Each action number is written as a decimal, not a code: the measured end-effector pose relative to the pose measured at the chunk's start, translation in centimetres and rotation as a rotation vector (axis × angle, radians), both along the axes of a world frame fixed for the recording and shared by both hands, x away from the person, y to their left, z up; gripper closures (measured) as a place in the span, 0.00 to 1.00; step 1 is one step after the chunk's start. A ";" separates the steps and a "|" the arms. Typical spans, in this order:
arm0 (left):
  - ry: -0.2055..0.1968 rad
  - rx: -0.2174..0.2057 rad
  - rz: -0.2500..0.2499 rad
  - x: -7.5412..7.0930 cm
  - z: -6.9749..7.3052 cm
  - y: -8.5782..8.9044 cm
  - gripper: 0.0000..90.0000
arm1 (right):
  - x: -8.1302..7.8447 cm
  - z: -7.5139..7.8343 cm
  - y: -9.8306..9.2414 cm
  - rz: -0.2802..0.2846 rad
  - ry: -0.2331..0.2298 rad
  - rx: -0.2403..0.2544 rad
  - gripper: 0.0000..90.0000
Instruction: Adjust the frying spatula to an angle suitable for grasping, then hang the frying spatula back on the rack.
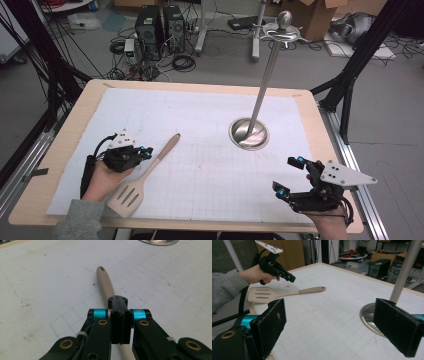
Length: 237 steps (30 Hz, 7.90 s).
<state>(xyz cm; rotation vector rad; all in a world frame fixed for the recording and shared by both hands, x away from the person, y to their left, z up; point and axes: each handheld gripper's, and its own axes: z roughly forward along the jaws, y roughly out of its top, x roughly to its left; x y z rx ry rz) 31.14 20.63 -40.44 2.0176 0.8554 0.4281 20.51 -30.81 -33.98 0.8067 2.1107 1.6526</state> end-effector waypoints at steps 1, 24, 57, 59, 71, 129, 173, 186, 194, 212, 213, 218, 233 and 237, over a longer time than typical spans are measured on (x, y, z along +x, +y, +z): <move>-0.001 0.004 0.006 -0.2 0.1 -0.2 1.00 | 0.0 0.0 0.0 0.000 0.000 0.000 0.12; 0.039 0.133 -0.026 -1.4 -0.1 -1.7 1.00 | 1.0 -0.2 0.9 0.034 0.006 -0.008 0.12; 0.130 0.295 0.006 -1.7 -2.0 -3.7 1.00 | 1.0 -0.2 0.9 0.041 0.020 -0.008 0.12; 0.140 0.311 0.006 -1.7 -2.1 -3.4 1.00 | 1.0 -0.2 0.9 0.042 0.019 -0.008 0.12; 0.163 0.306 -0.022 -2.0 -1.9 -2.5 1.00 | 1.2 -0.5 1.2 0.052 0.029 -0.017 0.12; 0.196 0.134 0.000 3.6 -3.1 -1.5 1.00 | -0.7 -1.0 -0.3 -0.002 0.044 -0.029 0.12; 0.002 -0.038 -0.080 -1.3 2.5 1.0 0.18 | 0.8 -1.0 0.8 0.046 0.049 -0.041 0.12; 0.032 -0.010 -0.080 -1.3 1.6 1.6 0.17 | 1.0 -1.1 1.1 0.058 0.058 -0.046 0.12; 0.036 -0.020 -0.076 -1.5 1.3 1.8 0.17 | 1.4 -1.2 1.5 0.076 0.058 -0.052 0.12; 0.053 0.011 -0.081 -0.9 -0.4 1.5 0.19 | 1.3 -1.4 1.6 0.078 0.069 -0.058 0.12; 0.060 0.009 -0.084 -0.9 -0.5 1.5 0.19 | 1.3 -1.4 1.6 0.079 0.069 -0.059 0.12; 0.065 0.019 -0.080 -1.0 -0.9 1.3 0.20 | 1.4 -1.4 1.6 0.083 0.065 -0.061 0.12; 0.077 0.021 -0.050 -1.1 -1.8 1.4 0.24 | 1.6 -1.7 1.9 0.093 0.083 -0.073 0.12; 0.083 0.031 -0.043 -1.2 -2.1 1.3 0.25 | 1.5 -1.7 2.0 0.094 0.088 -0.074 0.12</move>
